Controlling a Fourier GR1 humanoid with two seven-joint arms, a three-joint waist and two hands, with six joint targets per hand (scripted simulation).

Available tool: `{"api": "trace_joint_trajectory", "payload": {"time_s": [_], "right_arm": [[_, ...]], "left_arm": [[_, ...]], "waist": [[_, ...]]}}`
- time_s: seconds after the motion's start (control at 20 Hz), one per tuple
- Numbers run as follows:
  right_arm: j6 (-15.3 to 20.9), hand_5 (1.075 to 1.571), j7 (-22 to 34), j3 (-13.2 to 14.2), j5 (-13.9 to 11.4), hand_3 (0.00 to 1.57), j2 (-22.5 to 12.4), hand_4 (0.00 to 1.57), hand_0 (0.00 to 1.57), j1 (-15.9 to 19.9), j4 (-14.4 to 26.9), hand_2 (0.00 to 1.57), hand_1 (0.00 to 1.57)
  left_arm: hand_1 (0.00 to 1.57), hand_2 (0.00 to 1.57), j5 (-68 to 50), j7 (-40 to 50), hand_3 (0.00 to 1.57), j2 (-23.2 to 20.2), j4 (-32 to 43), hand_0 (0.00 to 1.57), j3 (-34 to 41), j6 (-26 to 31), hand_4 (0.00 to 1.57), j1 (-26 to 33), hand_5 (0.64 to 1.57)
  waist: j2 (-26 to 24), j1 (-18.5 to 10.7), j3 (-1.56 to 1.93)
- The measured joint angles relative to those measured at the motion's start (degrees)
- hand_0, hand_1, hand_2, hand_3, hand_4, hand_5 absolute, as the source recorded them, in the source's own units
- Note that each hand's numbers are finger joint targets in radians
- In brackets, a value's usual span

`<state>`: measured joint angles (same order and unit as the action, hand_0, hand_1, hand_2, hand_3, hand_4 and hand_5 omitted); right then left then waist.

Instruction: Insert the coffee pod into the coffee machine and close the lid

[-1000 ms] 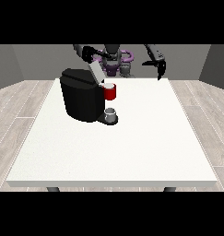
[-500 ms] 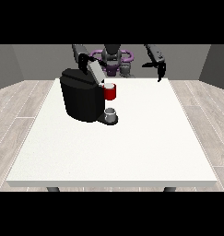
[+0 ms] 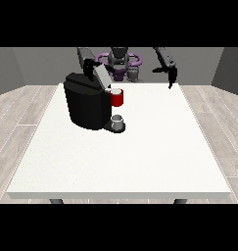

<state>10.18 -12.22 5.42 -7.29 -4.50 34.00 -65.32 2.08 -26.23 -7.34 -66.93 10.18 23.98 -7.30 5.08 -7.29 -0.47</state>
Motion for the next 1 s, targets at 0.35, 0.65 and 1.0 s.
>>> {"api": "trace_joint_trajectory", "payload": {"time_s": [0.35, 0.65, 1.0], "right_arm": [[0.56, 1.571, 1.09, -0.76, -1.05, 0.0, 0.02, 0.4, 0.0, 3.59, 1.7, 0.0, 0.0], [2.64, 1.571, 3.1, -0.97, -1.73, 0.0, 0.66, 0.42, 0.0, 5.96, 2.32, 0.0, 0.0], [5.19, 1.571, 9.47, -3.01, -3.65, 0.0, 1.23, 0.35, 0.0, 9.02, 0.9, 0.0, 0.0]], "left_arm": [[0.0, 0.0, -0.14, -1.32, 0.0, -0.79, 2.66, 0.0, 0.23, 0.12, 0.33, -1.95, 1.571], [0.0, 0.0, -0.94, -1.62, 0.0, -1.97, 4.34, 0.0, 0.64, 1.57, 0.38, -2.97, 1.571], [0.0, 0.0, -1.18, -2.92, 0.0, -2.8, 7.05, 0.0, 1.29, 1.9, 0.37, -5.49, 1.571]], "waist": [[1.5, -0.35, 0.16], [1.97, -1.24, 0.64], [3.62, -2.29, 0.98]]}}
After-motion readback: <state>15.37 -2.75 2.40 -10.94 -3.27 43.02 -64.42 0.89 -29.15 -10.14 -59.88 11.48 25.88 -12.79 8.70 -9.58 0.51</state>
